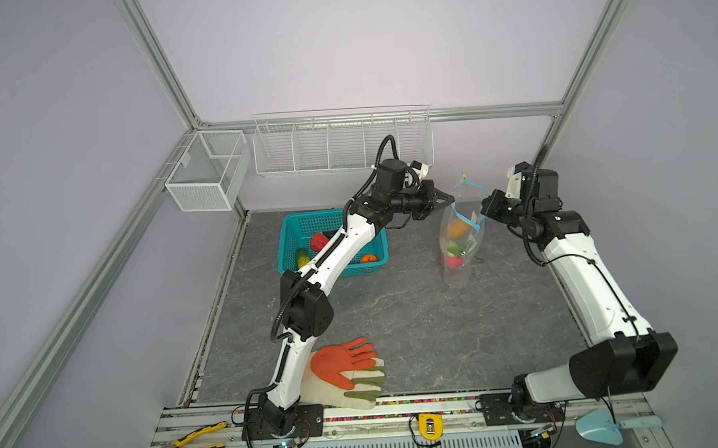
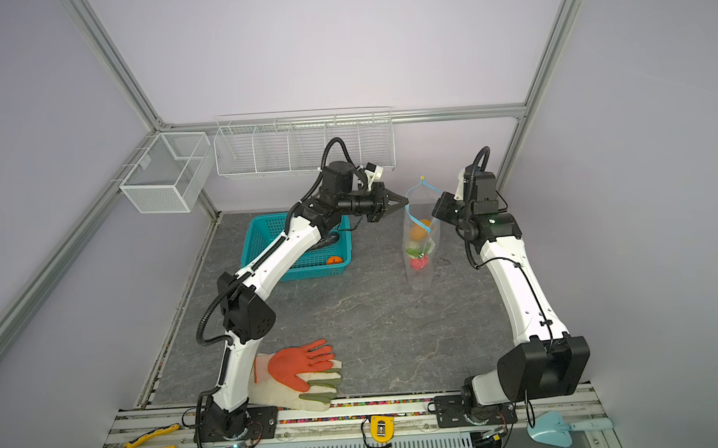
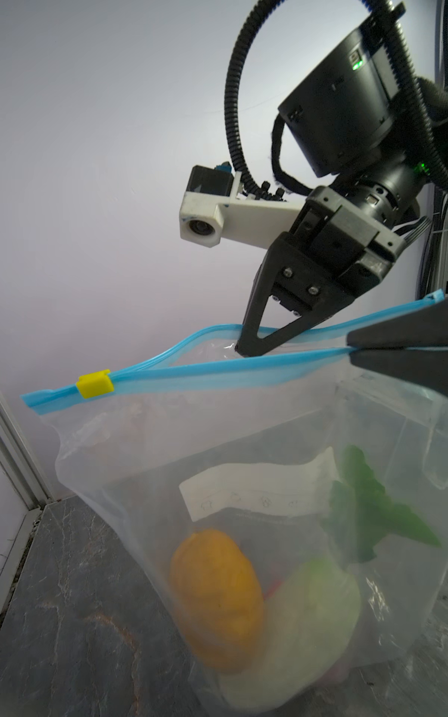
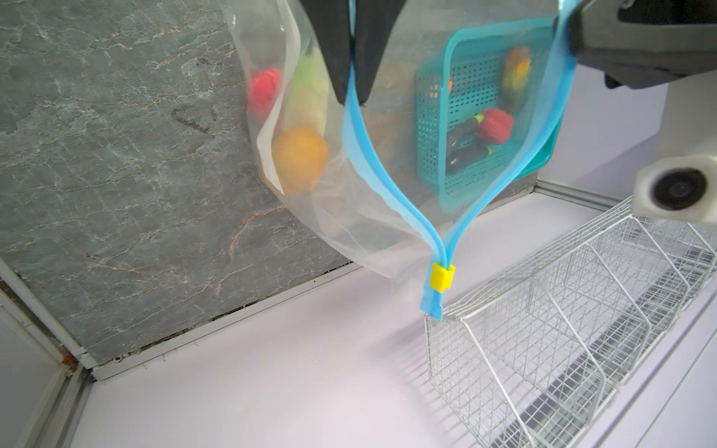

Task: Place the food in the zip-top bag and seal the zipper
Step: 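Lift the bag by its zipper with both grippers to settle the contents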

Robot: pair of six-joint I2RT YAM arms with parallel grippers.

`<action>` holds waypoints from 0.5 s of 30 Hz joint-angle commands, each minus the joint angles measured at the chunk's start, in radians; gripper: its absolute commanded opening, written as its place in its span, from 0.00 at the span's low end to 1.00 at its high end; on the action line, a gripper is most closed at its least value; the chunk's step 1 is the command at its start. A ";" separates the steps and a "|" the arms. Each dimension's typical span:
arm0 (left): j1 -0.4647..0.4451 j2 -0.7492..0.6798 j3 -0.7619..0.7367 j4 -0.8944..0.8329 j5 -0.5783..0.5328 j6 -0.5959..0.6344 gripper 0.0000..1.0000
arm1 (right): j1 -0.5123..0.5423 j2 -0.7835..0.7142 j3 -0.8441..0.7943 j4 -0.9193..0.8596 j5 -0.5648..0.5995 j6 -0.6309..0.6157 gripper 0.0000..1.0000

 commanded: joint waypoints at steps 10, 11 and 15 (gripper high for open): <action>-0.016 -0.073 -0.362 0.325 0.011 -0.148 0.00 | 0.043 0.021 -0.067 0.038 -0.067 0.008 0.07; -0.010 -0.085 -0.402 0.349 0.010 -0.156 0.00 | 0.056 0.029 -0.068 0.038 -0.065 0.005 0.07; 0.015 -0.152 -0.538 0.398 -0.007 -0.159 0.00 | 0.103 0.062 -0.061 0.039 -0.058 0.000 0.07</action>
